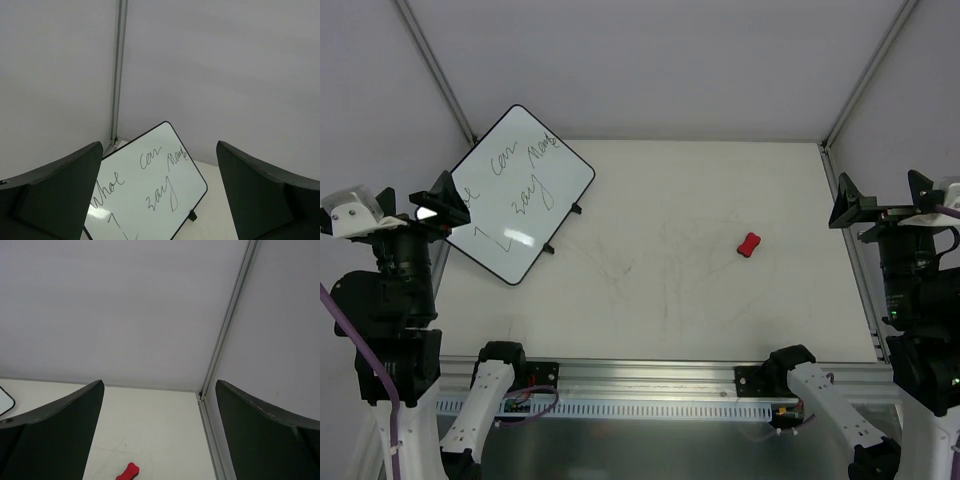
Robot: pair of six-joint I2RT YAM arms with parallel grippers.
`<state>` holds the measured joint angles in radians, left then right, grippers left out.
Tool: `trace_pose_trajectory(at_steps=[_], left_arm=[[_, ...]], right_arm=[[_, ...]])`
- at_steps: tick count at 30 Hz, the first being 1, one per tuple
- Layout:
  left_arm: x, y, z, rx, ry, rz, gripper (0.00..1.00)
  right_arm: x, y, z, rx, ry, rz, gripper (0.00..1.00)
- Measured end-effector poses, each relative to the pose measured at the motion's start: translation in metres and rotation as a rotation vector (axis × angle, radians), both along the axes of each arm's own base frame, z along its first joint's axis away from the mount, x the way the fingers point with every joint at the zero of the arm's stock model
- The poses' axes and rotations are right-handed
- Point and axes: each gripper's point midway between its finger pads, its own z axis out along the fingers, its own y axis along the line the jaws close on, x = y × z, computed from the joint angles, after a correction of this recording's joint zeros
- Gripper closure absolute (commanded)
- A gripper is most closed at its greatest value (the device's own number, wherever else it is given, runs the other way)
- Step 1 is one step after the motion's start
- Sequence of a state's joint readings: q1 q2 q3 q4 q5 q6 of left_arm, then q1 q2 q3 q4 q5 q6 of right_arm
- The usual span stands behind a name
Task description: Erase the whiteboard
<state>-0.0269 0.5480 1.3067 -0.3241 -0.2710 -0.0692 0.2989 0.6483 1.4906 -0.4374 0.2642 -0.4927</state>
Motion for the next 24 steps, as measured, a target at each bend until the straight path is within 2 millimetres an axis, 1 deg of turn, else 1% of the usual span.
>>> trace_pose_trajectory(at_steps=[2,4,5,8,11,12,13,14,16,17,18,20,23,24], left_arm=[[0.004,0.000,-0.005,-0.015,0.008,-0.003,0.01],[0.013,-0.002,-0.016,-0.045,0.031,-0.014,0.01],[0.019,-0.003,-0.023,-0.063,0.048,-0.019,0.01],[0.044,-0.008,-0.045,-0.117,0.122,-0.040,0.01],[0.081,-0.019,-0.073,-0.179,0.226,-0.084,0.01],[0.097,-0.023,-0.089,-0.206,0.278,-0.099,0.01],[0.109,-0.027,-0.101,-0.224,0.319,-0.113,0.01],[0.122,-0.030,-0.117,-0.253,0.367,-0.120,0.01],[0.147,-0.038,-0.158,-0.304,0.487,-0.128,0.01],[0.156,-0.041,-0.174,-0.320,0.533,-0.126,0.01],[0.166,-0.046,-0.196,-0.339,0.597,-0.125,0.01],[0.182,-0.057,-0.233,-0.364,0.709,-0.117,0.01],[0.200,-0.075,-0.279,-0.373,0.837,-0.092,0.01],[0.205,-0.082,-0.293,-0.374,0.875,-0.084,0.01]], right_arm=[[0.006,0.002,-0.008,0.007,0.021,0.004,0.01],[0.014,0.006,-0.019,0.019,0.051,0.009,0.01],[0.020,0.009,-0.029,0.028,0.076,0.014,0.01],[0.038,0.019,-0.057,0.053,0.152,0.037,0.01],[0.059,0.033,-0.091,0.070,0.251,0.074,0.01],[0.065,0.039,-0.104,0.073,0.289,0.092,0.01],[0.072,0.045,-0.118,0.074,0.334,0.108,0.01],[0.076,0.050,-0.130,0.075,0.371,0.120,0.01],[0.086,0.060,-0.156,0.081,0.458,0.148,0.01],[0.089,0.063,-0.167,0.083,0.495,0.156,0.01],[0.093,0.067,-0.178,0.088,0.535,0.164,0.01],[0.098,0.073,-0.199,0.098,0.610,0.173,0.01],[0.098,0.076,-0.222,0.108,0.684,0.171,0.01],[0.098,0.076,-0.226,0.110,0.697,0.170,0.01]])
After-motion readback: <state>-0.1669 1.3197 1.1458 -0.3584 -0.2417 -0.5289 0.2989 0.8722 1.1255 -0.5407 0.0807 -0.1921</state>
